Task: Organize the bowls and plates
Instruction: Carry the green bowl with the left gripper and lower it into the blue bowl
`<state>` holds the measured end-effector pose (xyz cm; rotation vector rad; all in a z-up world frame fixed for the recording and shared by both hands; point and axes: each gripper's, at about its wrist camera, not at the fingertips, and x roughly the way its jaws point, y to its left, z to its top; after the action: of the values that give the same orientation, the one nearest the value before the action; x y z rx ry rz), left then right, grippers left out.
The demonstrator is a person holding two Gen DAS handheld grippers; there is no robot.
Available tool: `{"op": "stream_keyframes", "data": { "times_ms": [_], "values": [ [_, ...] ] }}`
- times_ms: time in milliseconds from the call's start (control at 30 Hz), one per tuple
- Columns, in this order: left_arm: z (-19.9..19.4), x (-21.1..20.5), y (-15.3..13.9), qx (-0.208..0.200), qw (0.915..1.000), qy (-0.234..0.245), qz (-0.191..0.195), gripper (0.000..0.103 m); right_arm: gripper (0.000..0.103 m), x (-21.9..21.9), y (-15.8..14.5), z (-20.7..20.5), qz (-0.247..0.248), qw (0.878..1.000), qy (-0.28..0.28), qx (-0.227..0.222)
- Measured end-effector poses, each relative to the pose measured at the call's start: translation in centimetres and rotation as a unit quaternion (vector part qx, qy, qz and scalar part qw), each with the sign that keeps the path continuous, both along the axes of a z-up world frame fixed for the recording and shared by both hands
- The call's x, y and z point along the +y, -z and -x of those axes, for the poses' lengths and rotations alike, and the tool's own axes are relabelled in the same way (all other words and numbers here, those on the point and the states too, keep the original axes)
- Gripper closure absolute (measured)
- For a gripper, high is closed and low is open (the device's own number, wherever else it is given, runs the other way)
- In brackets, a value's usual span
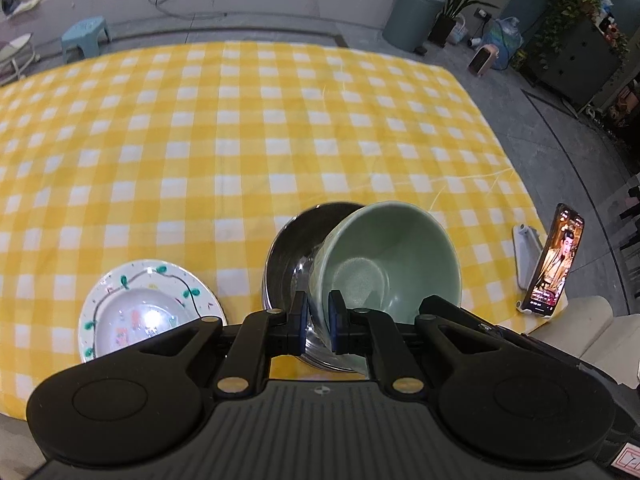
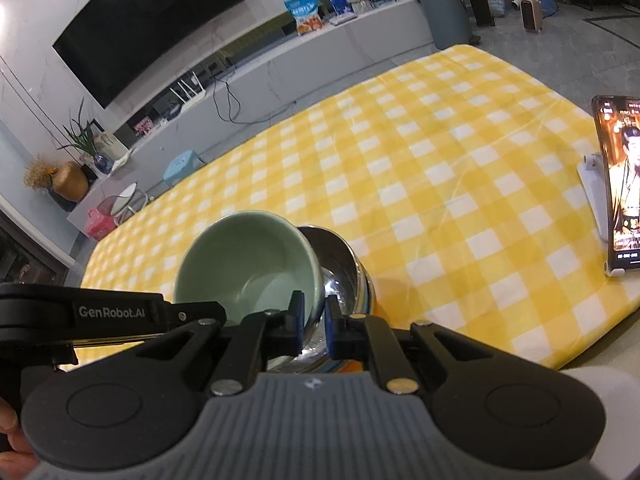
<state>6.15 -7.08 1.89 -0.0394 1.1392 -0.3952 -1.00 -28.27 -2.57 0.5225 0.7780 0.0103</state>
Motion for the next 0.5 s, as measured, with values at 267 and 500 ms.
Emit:
{"op": "stream_keyframes", "data": {
  "times_ms": [267,500],
  "values": [
    [-1.1,-0.4,1.3,0.024,0.9996,0.005,-0.015,0.091,0.095,0.0,1.0,-1.3,0.011,1.0,-0.007,0.016],
    [-2.1,-0.6,2.0,0.049,0.9983,0.008,-0.032,0.091,0.095,0.6,1.1,-2.2,0.042,0.999,-0.021,0.024]
  ]
}}
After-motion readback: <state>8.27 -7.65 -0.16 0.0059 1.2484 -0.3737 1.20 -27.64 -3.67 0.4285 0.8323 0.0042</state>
